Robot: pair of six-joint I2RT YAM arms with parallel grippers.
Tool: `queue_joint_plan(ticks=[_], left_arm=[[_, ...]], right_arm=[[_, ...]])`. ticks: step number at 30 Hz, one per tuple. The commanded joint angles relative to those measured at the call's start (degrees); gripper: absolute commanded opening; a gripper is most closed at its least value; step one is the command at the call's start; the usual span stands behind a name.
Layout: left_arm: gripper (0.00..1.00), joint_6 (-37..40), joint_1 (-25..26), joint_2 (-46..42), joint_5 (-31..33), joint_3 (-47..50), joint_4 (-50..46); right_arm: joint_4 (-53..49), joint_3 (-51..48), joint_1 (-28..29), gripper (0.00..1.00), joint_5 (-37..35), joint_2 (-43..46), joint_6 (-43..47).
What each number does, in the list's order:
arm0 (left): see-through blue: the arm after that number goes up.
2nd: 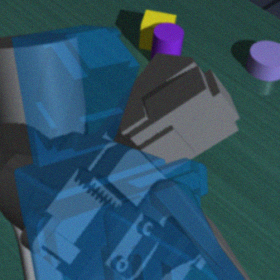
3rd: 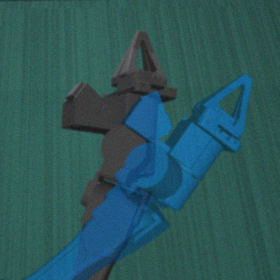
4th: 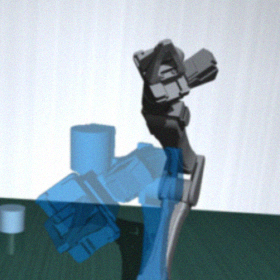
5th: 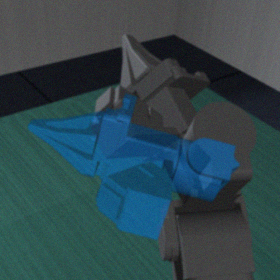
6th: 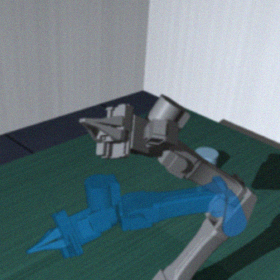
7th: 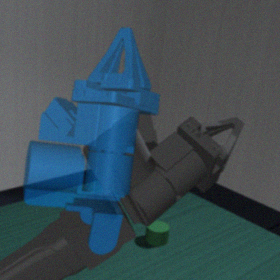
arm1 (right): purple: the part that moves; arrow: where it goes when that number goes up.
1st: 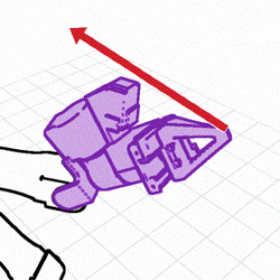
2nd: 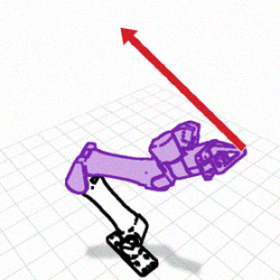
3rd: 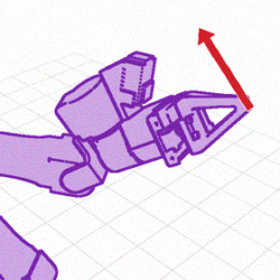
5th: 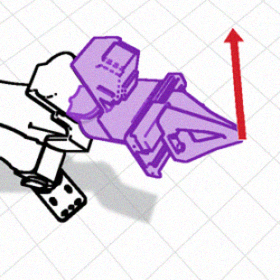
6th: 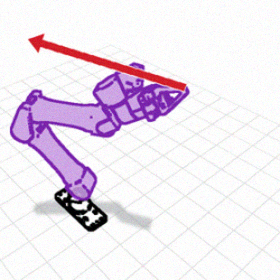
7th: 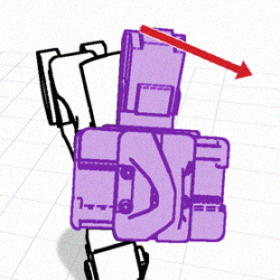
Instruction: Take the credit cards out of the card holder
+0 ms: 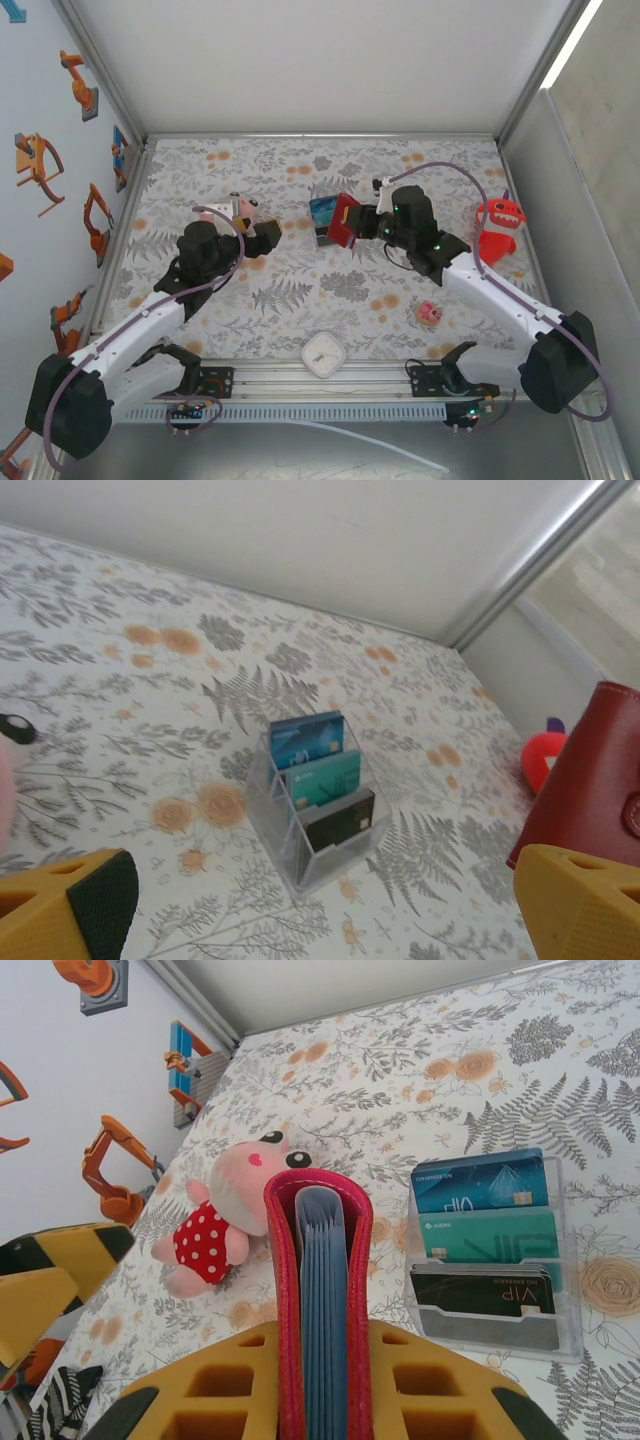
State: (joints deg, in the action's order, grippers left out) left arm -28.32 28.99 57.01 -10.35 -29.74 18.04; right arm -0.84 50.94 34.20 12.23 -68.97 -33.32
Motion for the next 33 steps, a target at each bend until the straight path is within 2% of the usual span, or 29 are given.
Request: queue_joint_plan(ticks=[1, 10, 15, 20, 26, 33], left_arm=[[0.97, -0.4, -0.3, 2.3, -11.5, -2.9, 1.9], [0.99, -1.9, -0.3, 5.8, -22.6, -3.9, 7.7], [0.98, -3.3, -0.3, 7.6, -29.6, -3.9, 12.2], [0.88, -4.3, -0.3, 10.5, -34.8, -5.3, 13.3], [0.8, -5.1, 0.5, 14.2, -40.5, -6.7, 14.0], [0.66, -1.2, 2.9, 13.7, -42.2, -7.4, 9.9]], right_arm=[[0.5, -0.3, -0.4, 0.0, 1.3, 1.7, 1.9], [2.8, 1.0, -1.1, 0.0, 13.6, 0.6, 3.2], [4.6, 2.8, -2.8, 0.0, 22.8, -1.0, 2.9], [6.7, 4.4, -3.3, 0.0, 31.0, -2.5, 2.6], [5.6, 6.0, -3.5, 0.0, 33.7, -4.2, 2.8], [7.3, 6.8, -3.6, 0.0, 37.3, -6.4, 2.1]])
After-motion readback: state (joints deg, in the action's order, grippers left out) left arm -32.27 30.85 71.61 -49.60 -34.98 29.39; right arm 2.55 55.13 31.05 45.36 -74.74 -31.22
